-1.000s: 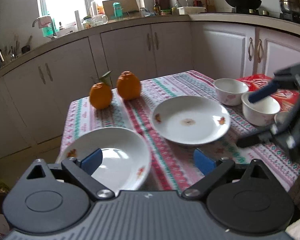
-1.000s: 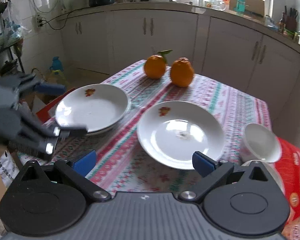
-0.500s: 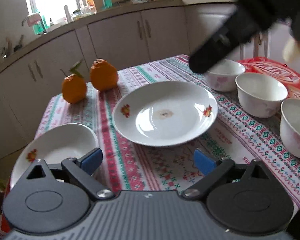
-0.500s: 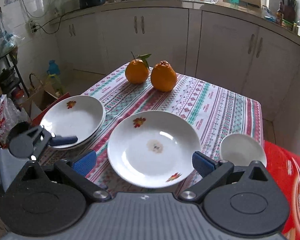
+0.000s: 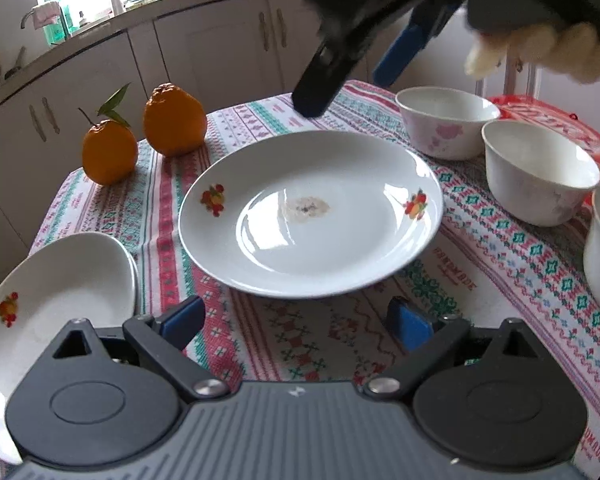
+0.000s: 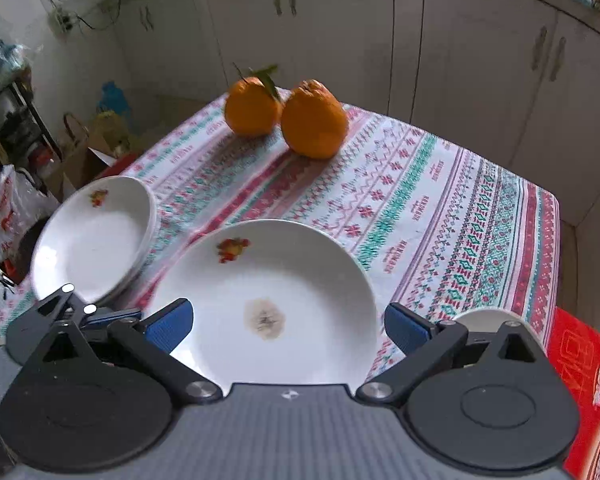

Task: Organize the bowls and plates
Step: 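Move the right tool to the white plate with a brown stain, then grasp the stained plate rim with the right tool and lift it toward the stack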

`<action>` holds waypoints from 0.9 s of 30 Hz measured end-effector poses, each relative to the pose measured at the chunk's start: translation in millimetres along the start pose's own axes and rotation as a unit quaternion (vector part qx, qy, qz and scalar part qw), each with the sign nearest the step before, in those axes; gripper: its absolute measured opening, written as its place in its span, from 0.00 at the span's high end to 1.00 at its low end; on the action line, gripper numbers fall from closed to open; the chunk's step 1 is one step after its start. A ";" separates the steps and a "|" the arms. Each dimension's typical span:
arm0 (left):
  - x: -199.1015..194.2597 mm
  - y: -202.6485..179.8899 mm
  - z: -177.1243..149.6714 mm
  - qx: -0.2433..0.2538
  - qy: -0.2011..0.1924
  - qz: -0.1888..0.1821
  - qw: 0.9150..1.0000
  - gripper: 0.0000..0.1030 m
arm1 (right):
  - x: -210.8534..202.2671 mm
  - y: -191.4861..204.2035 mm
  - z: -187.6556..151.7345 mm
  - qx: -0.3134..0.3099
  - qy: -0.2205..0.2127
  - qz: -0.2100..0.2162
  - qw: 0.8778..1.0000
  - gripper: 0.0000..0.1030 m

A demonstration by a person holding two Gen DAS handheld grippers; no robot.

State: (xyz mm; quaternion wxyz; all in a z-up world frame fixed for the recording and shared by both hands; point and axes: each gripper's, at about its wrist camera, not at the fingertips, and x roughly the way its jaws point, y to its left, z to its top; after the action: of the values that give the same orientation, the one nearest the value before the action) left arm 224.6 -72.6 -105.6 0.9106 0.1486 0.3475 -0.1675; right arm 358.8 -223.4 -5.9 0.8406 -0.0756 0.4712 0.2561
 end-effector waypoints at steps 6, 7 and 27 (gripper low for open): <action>5.7 1.2 3.6 -0.004 -0.002 -0.007 1.000 0.05 | 35.5 -22.9 16.2 0.018 0.027 0.027 0.999 0.04; 6.4 1.8 4.2 -0.004 -0.002 -0.008 1.000 0.05 | 41.2 -25.4 18.3 0.019 0.031 0.030 0.999 0.05; 11.9 5.1 9.9 -0.003 -0.008 -0.018 1.000 0.05 | 90.7 -44.0 36.2 0.038 0.068 0.090 0.993 0.36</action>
State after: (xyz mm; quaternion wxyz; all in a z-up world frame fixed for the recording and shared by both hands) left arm 240.8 -74.2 -105.8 0.9104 0.1386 0.3436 -0.1839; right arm 446.6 -215.2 -66.6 0.7824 -0.0177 0.5415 0.3071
